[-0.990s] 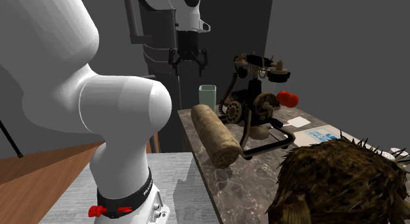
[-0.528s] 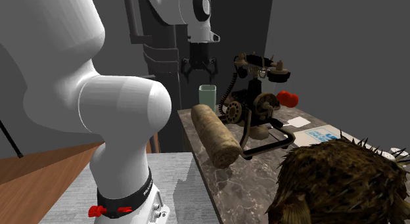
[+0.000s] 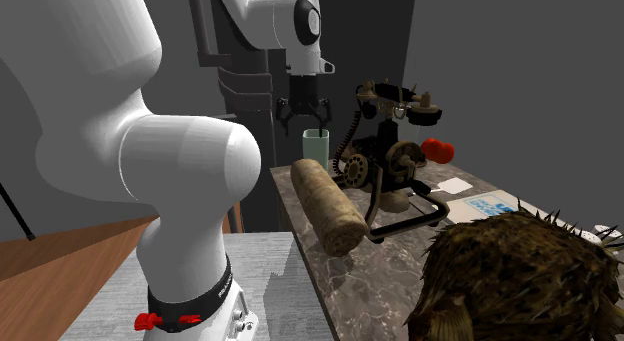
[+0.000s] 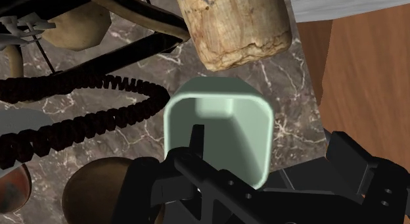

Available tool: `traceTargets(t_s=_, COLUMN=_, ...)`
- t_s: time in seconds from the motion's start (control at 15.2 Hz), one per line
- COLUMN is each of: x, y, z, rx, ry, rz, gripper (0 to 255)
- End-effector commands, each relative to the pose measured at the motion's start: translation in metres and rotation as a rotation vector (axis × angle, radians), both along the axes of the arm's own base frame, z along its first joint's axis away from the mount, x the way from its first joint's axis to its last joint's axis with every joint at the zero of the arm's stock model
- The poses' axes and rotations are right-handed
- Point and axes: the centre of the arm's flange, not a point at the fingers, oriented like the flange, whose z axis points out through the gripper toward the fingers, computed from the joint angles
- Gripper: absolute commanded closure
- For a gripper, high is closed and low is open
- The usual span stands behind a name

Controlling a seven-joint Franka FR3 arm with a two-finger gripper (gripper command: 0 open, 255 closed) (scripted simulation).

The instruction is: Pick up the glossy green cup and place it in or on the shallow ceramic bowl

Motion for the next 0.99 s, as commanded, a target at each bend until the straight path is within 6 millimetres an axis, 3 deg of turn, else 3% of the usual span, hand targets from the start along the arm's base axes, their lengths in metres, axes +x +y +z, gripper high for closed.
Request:
traceTargets(t_s=0.0, x=-0.0001, y=-0.0001, z=-0.0002, rx=0.000, ry=0.000, rz=0.000, gripper=0)
traceTargets(t_s=0.2, x=-0.0001, y=0.0000, z=-0.0002, rx=0.000, ry=0.000, rz=0.000, gripper=0)
traceTargets(t_s=0.26, x=-0.0001, y=0.0000, z=-0.0002, rx=0.000, ry=0.000, rz=0.000, gripper=255)
traceTargets(t_s=0.92, x=-0.0001, y=0.0000, z=0.0050, rx=0.000, ry=0.000, rz=0.000, gripper=255)
